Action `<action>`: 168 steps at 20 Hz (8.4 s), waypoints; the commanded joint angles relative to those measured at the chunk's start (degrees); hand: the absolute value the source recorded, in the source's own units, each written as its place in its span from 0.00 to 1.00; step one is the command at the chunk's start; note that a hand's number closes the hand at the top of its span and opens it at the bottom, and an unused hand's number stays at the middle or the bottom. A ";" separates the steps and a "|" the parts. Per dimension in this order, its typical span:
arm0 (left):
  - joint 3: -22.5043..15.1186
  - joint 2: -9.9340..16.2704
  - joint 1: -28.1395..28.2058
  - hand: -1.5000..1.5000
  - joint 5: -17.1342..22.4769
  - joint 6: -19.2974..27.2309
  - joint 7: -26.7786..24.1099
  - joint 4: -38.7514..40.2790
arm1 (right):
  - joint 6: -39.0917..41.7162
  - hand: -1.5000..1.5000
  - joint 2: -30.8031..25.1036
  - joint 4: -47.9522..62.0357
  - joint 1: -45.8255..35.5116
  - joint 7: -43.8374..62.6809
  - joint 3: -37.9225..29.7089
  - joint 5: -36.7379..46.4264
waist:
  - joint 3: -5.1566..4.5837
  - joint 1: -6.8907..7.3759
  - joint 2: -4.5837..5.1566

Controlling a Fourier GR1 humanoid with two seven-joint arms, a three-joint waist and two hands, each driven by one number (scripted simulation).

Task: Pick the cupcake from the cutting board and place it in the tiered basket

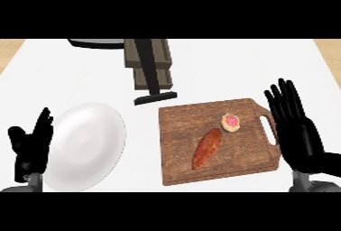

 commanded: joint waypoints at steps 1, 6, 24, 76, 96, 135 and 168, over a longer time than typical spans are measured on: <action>0.19 -0.82 2.52 0.50 0.20 -1.17 -3.51 -2.83 | 7.20 1.00 -0.65 3.71 -5.93 1.06 -1.80 -4.01 | 0.81 -1.30 -0.47; -8.54 -3.74 -10.48 0.50 -4.55 -2.32 -8.30 -9.21 | 24.37 1.00 -2.44 6.82 -17.17 3.42 -3.81 -18.64 | 1.42 1.12 0.70; -14.20 -8.95 -11.09 0.50 -8.01 0.29 -5.59 -9.42 | 76.25 0.00 -27.05 27.76 -28.14 14.35 -14.95 -24.30 | 1.12 0.15 0.40; -12.50 -13.26 -8.60 0.50 -14.02 -0.18 -5.09 -9.86 | 51.29 0.00 -28.25 0.96 -28.99 -19.44 9.92 60.78 | 0.79 -1.95 -0.49; -8.06 -13.60 -10.25 0.50 -13.35 -3.91 -6.03 -8.48 | 43.09 0.00 -20.66 22.91 -31.70 -27.88 8.07 73.53 | 0.79 -1.68 -0.39; -7.96 -16.17 -5.92 0.50 -16.91 -5.10 -4.45 -14.14 | 38.83 0.00 -5.63 31.18 -30.27 -27.98 10.01 84.90 | 0.79 -1.88 -0.51; -7.97 -16.93 -8.95 0.50 -17.05 -6.35 -3.08 -10.51 | 48.75 1.00 17.73 28.34 -48.06 37.10 8.68 96.74 | 0.41 0.25 -2.09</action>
